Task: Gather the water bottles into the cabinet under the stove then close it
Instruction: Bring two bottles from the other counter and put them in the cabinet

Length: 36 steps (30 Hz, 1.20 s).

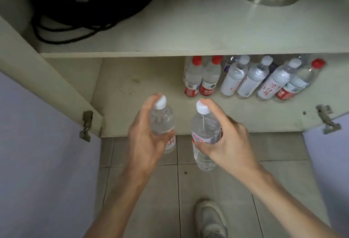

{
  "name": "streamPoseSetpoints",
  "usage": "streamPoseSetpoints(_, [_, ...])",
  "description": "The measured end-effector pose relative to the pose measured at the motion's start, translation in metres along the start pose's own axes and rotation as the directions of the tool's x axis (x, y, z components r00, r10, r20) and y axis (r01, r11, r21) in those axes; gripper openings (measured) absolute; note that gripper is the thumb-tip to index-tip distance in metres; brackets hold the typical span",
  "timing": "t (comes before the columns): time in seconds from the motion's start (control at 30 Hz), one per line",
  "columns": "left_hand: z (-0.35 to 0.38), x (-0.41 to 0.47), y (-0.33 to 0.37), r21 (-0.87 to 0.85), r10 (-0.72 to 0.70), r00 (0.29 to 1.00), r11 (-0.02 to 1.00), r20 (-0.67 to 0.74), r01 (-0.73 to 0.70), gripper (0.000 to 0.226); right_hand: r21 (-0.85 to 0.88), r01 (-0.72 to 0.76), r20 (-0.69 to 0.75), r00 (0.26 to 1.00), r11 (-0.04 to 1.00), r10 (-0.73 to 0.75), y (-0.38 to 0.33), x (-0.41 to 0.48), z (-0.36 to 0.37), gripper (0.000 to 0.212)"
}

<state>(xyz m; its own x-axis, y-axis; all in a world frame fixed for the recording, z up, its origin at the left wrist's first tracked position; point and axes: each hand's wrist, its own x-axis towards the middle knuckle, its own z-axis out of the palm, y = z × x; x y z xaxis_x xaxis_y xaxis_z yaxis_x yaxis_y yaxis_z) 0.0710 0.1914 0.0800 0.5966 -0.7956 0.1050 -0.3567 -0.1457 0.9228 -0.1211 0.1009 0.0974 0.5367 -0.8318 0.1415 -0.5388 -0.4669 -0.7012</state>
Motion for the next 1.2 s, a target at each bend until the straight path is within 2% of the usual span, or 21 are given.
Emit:
streamPoseSetpoints(0.23, [0.006, 0.049, -0.079, 0.047, 0.144, 0.99, 0.989, -0.002, -0.143, 0.114, 0.088, 0.1, -0.1, 0.991, 0.991, -0.091, 0.048, 0.052, 0.074, 0.104])
streamPoseSetpoints(0.5, [0.014, 0.098, -0.114, 0.085, 0.206, 0.978, 0.975, -0.022, -0.203, 0.107, 0.076, 0.23, -0.245, 0.947, 0.97, -0.206, 0.068, 0.116, 0.133, 0.099])
streamPoseSetpoints(0.63, [0.018, 0.114, -0.131, 0.046, 0.202, 0.976, 0.979, -0.076, -0.199, 0.106, 0.072, 0.236, -0.25, 0.945, 0.969, -0.211, 0.077, 0.135, 0.151, 0.102])
streamPoseSetpoints(1.2, [0.024, 0.154, -0.141, 0.08, 0.258, 0.964, 0.964, -0.069, -0.253, 0.111, 0.042, 0.212, -0.246, 0.949, 0.976, -0.195, 0.079, 0.23, 0.173, 0.111])
